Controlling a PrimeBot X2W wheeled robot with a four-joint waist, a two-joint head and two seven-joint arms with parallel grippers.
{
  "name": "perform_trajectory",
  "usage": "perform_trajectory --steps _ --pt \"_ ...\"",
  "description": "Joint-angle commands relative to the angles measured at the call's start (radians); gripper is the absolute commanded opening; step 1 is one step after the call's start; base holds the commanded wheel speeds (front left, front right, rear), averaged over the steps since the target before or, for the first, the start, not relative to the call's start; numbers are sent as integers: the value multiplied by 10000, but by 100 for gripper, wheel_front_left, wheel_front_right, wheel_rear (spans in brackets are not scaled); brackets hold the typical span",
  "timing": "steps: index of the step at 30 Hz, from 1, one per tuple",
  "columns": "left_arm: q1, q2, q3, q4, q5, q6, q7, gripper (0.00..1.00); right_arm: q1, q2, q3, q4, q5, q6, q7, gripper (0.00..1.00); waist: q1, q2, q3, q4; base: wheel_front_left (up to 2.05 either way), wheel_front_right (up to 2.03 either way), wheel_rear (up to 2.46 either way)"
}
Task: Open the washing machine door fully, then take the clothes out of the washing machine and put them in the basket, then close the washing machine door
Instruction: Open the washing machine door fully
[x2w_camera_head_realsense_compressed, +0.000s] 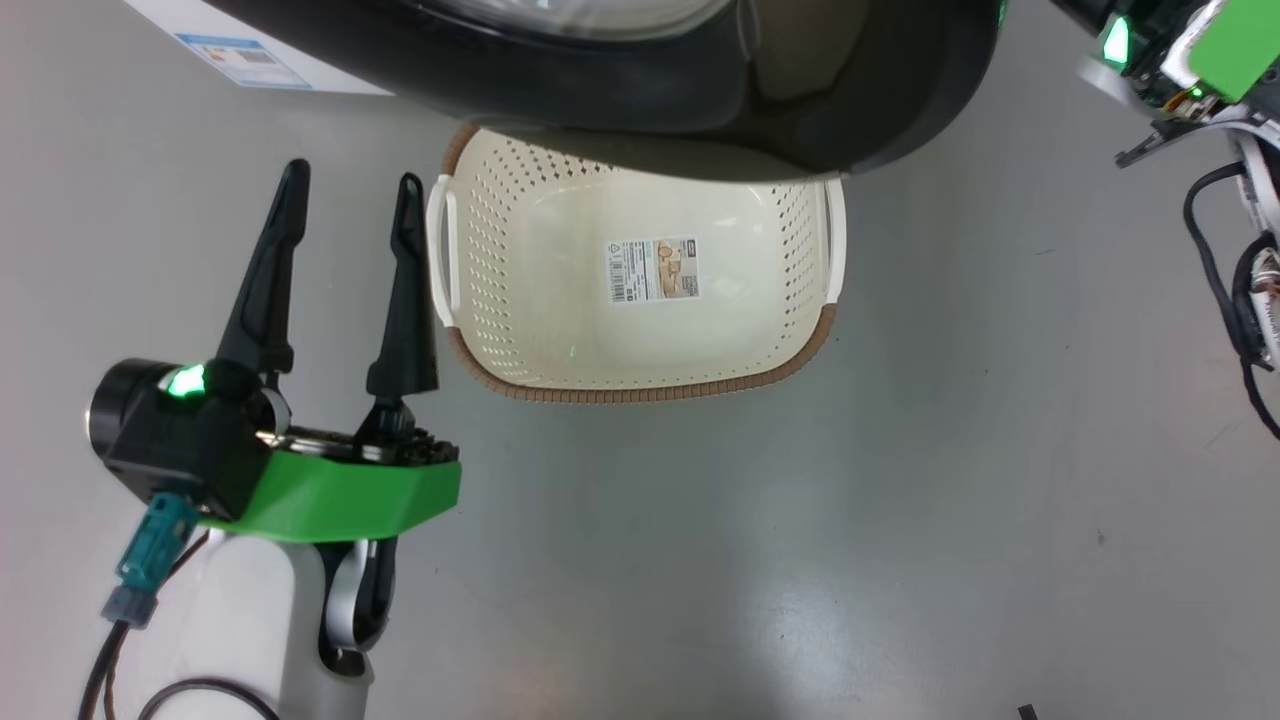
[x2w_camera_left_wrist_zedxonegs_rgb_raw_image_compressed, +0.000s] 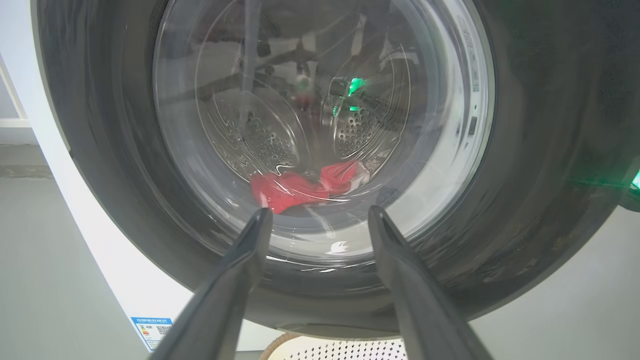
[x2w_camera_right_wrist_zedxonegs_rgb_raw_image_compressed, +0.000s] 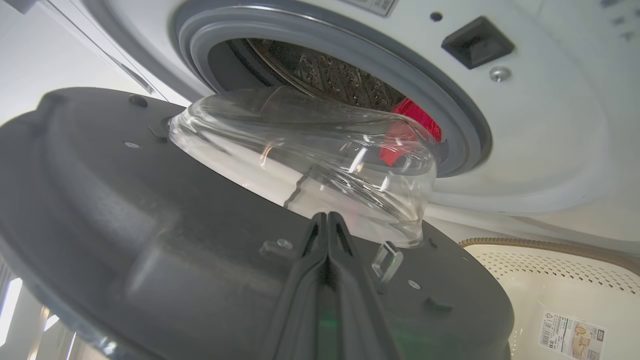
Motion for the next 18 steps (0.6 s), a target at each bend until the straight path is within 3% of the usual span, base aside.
perform_trajectory --steps 1,10,14,15,16,17,18 --pt "226 250 307 -188 62 34 -76 100 275 259 134 -327 -31 79 114 0 0 0 -97 -21 0 0 0" --pt "314 250 355 -106 68 7 -76 100 455 307 178 -172 -285 79 58 0 0 0 -252 -84 0 0 0" --pt "326 250 388 -116 125 -8 -76 100 465 342 172 -24 -693 79 -448 0 0 0 -246 -134 0 0 0" --pt "326 250 401 -117 141 -12 -76 100 461 348 168 17 -851 79 -672 13 0 0 -245 -151 0 0 0" --pt "322 250 415 -116 157 -16 -76 100 457 354 162 42 -1020 79 -934 36 0 0 -243 -170 0 0 0" --pt "318 250 428 -110 167 -21 -76 100 476 374 155 59 -1149 79 -1192 41 0 0 -253 -186 0 0 0" --pt "318 250 437 -101 175 -27 -76 100 520 383 150 61 -1258 79 -1444 58 0 0 -269 -201 0 0 0"
